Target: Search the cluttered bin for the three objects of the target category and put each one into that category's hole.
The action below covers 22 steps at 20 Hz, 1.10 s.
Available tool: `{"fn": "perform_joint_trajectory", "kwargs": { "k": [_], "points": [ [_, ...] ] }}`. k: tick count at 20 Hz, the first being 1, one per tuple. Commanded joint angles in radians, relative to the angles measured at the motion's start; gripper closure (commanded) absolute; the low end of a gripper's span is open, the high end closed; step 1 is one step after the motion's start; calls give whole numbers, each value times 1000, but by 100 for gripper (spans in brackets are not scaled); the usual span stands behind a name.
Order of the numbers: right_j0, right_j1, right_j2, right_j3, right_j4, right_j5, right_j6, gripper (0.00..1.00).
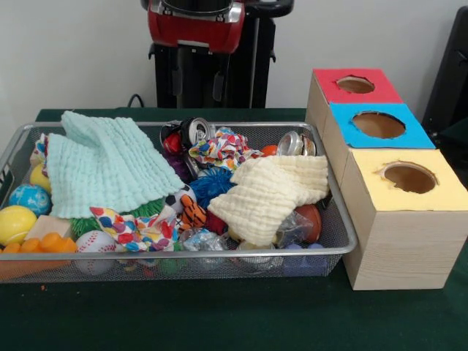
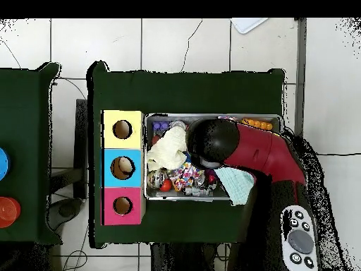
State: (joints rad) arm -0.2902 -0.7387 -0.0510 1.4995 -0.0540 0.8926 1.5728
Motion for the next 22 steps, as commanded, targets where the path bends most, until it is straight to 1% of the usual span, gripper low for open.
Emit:
{"fn": "perform_joint_trajectory", "kwargs": {
  "k": [1,2,4,9,14,19,22],
  "points": [
    [-69,-36,92,56,-17,-1,-69,0],
    [-75,-14,100,36,-14,-16,-59,0],
    [-81,2,104,31,-10,-38,-31,0],
    [-103,19,120,84,-13,-112,-8,0],
    [-128,57,146,129,-28,-191,-10,0],
    [-135,109,165,119,-39,-242,-4,0],
    [-129,125,171,117,-31,-283,25,0]
  ]
}}
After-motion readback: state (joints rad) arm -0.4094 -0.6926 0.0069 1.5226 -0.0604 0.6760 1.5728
